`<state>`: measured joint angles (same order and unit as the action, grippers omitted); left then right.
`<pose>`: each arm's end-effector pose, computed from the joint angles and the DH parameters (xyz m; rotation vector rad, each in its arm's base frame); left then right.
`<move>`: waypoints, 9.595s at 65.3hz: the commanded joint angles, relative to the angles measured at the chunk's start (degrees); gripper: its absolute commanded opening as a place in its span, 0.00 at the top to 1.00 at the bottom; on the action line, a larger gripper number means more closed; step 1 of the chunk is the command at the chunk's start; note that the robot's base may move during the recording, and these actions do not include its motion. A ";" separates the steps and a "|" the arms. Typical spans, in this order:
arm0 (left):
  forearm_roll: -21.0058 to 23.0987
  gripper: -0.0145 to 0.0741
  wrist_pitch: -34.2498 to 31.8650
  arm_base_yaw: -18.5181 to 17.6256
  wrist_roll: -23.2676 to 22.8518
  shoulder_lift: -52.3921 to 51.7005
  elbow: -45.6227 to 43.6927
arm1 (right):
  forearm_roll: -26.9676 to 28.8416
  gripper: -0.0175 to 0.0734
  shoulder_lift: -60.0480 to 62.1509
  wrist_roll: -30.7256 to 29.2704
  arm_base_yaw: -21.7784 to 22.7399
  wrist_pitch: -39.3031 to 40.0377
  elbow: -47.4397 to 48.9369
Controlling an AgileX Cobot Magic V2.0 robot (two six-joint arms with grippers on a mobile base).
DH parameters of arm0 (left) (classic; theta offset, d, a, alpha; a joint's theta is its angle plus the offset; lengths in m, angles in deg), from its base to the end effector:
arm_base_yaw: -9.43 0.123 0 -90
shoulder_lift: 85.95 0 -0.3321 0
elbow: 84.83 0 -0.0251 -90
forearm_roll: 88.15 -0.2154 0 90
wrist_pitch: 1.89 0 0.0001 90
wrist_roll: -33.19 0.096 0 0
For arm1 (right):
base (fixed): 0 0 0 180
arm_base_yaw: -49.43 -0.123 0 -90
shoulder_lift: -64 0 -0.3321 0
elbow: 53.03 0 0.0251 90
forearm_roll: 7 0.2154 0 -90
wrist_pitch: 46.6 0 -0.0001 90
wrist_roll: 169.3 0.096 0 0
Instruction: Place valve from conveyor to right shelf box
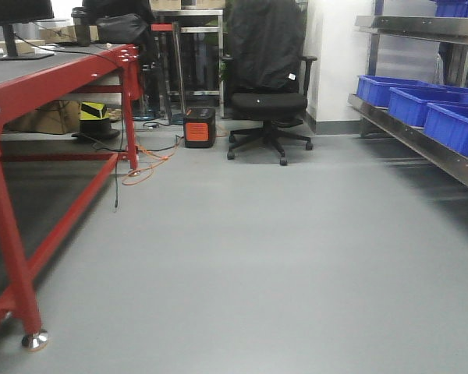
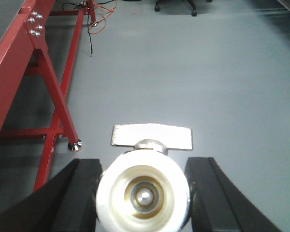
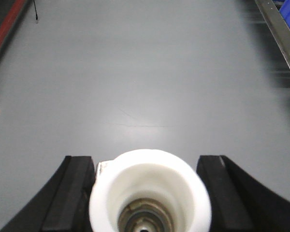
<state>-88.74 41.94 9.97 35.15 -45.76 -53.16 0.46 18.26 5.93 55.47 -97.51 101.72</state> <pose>0.0296 0.0010 0.3865 0.0280 2.0192 0.0396 0.0457 0.0049 0.4045 0.0511 2.1200 0.0441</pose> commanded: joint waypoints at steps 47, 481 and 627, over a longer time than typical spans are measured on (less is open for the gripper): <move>0.20 0.96 -2.93 -0.25 -0.05 -0.37 -0.16 | -0.23 0.99 0.34 -0.27 0.08 3.94 0.59; 31.96 0.84 -19.35 -22.21 16.10 55.26 -41.00 | 15.78 0.85 -51.61 -0.27 -20.73 28.47 37.67; 26.75 0.96 -45.44 -21.80 15.84 -18.83 29.55 | -0.24 0.99 18.84 -0.27 -10.57 50.57 -33.75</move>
<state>-61.74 -2.69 -11.90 51.22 -64.17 -23.51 -0.10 33.39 5.93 41.13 -47.42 71.58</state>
